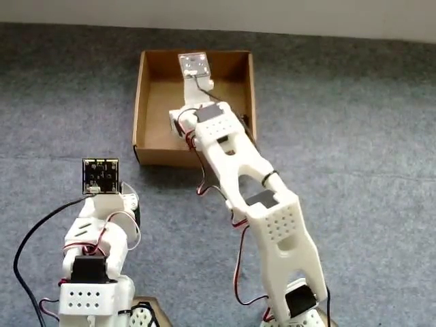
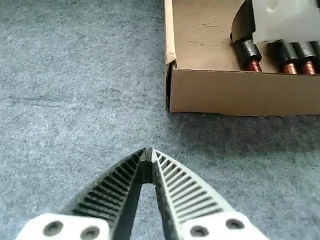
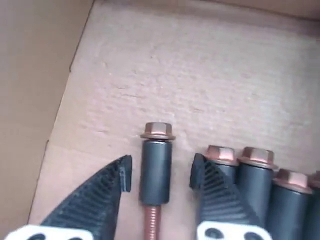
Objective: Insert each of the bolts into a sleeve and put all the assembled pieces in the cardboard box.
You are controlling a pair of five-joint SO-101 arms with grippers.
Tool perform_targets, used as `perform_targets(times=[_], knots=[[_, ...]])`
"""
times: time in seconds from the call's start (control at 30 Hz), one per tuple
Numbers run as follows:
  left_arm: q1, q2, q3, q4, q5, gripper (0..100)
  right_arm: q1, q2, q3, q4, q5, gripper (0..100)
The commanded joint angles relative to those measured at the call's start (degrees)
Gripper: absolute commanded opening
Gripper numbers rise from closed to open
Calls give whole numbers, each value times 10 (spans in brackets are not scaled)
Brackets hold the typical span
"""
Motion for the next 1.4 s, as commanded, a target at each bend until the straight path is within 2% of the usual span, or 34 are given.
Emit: perform_targets(times=[0.0,0.13,0.6,1.0,1.1,1.2,1.37], knots=[[-6,-6,-6,-3,-4,10,14,-51,-66,54,6,174],[-6,-7,-6,-3,-4,10,25,-95,-103,96,6,0],[-6,-7,-6,-3,-4,10,102,-320,-104,247,4,6],[-7,-7,-7,-3,-4,10,102,-524,-102,355,4,6],[-7,-7,-7,-3,-4,10,101,-575,-43,360,4,6],[-6,-7,-6,-3,-4,10,89,-668,82,331,4,6],[-6,-7,-5,-3,-4,10,89,-904,428,151,7,6]])
